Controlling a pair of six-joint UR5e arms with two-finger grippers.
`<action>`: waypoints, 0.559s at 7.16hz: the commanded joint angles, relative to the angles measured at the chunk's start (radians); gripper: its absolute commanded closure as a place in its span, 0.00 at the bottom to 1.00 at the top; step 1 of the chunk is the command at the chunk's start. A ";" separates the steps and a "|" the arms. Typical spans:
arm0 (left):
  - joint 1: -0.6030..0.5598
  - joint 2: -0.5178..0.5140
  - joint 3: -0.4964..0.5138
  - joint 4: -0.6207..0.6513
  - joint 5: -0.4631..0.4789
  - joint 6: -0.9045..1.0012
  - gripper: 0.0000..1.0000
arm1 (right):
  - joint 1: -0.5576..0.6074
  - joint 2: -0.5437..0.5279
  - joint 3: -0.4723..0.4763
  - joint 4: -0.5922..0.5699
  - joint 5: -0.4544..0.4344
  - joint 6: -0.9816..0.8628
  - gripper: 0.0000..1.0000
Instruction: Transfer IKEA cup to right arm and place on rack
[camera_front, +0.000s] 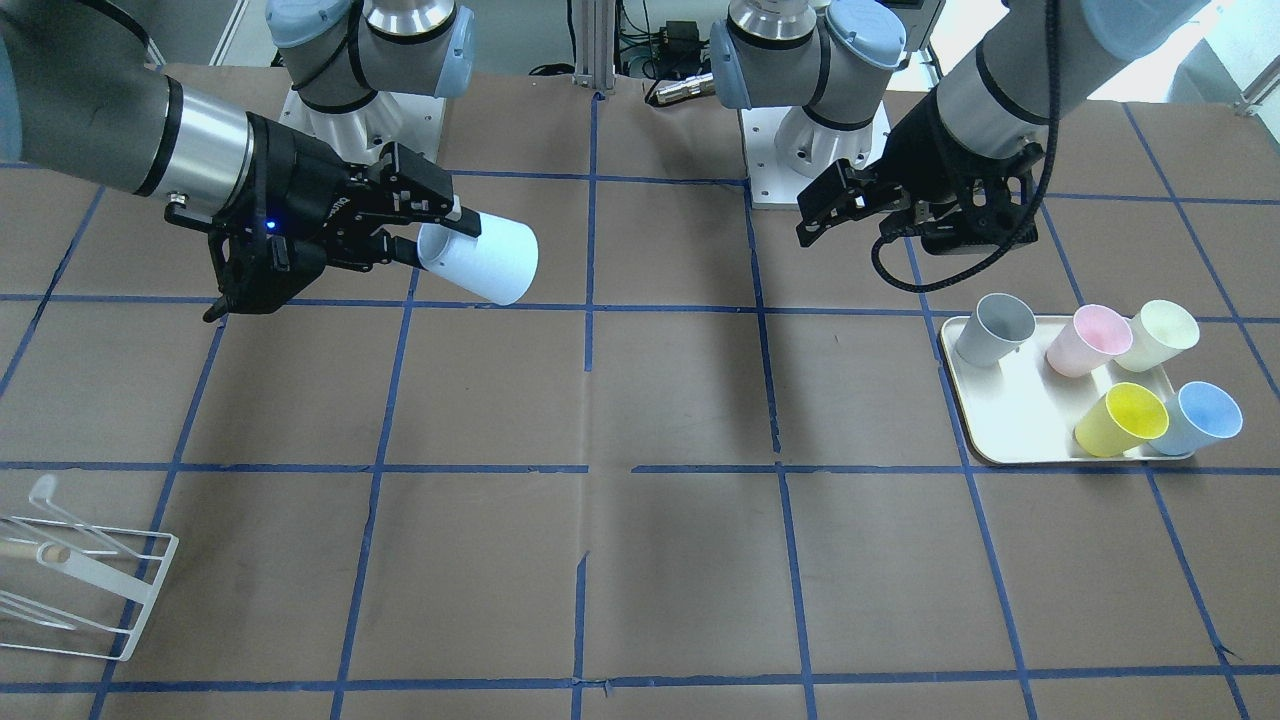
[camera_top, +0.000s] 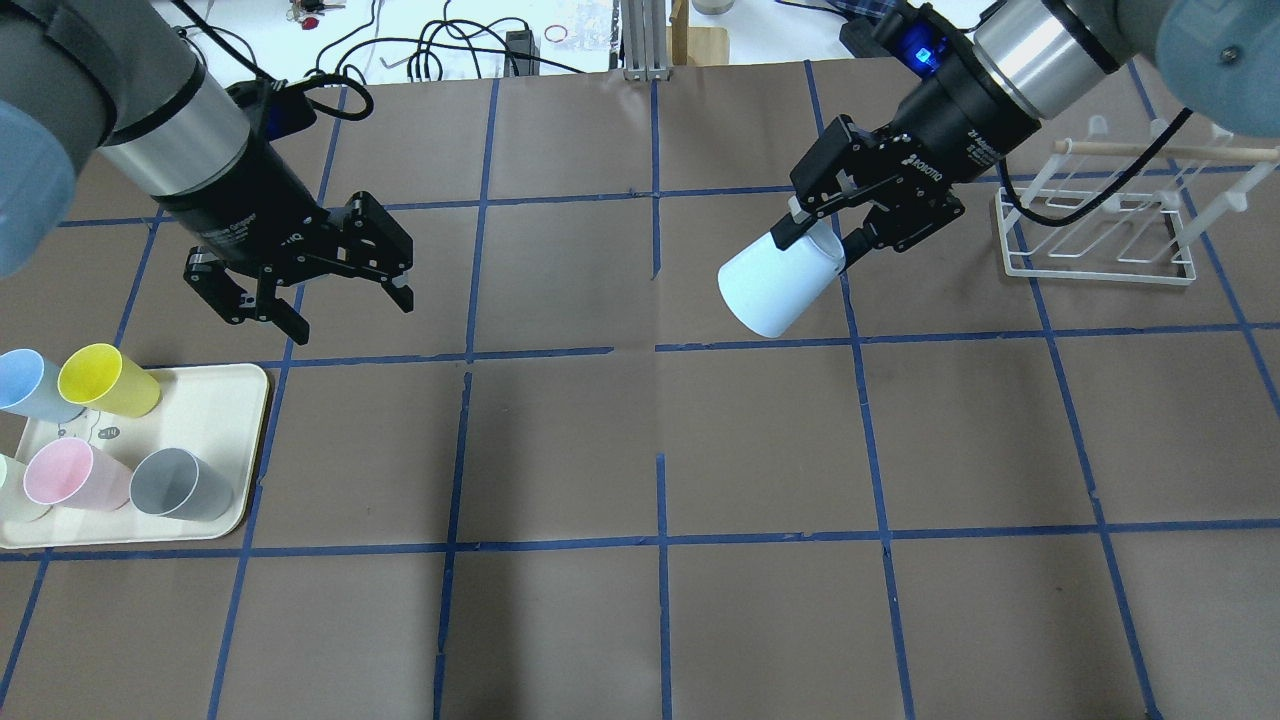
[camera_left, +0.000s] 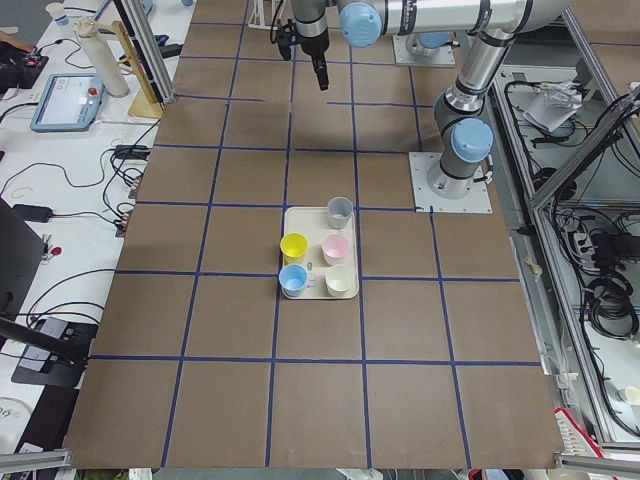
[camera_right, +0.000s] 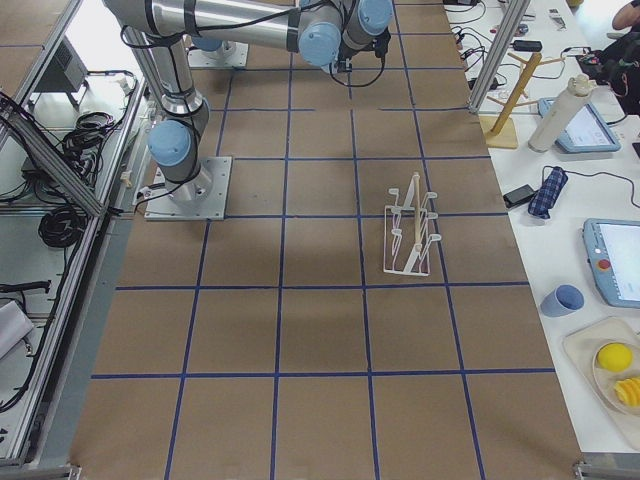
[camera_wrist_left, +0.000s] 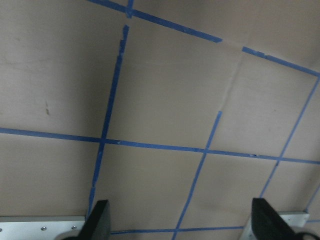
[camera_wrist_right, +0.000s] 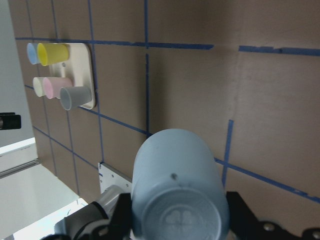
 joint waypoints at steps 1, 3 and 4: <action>-0.019 0.002 -0.020 0.078 0.103 0.008 0.00 | -0.063 0.002 0.004 -0.139 -0.240 0.004 0.57; -0.021 0.020 -0.032 0.082 0.171 0.049 0.01 | -0.091 0.036 0.002 -0.326 -0.462 -0.005 0.54; -0.021 0.022 -0.037 0.082 0.171 0.049 0.00 | -0.096 0.042 0.001 -0.371 -0.557 -0.006 0.53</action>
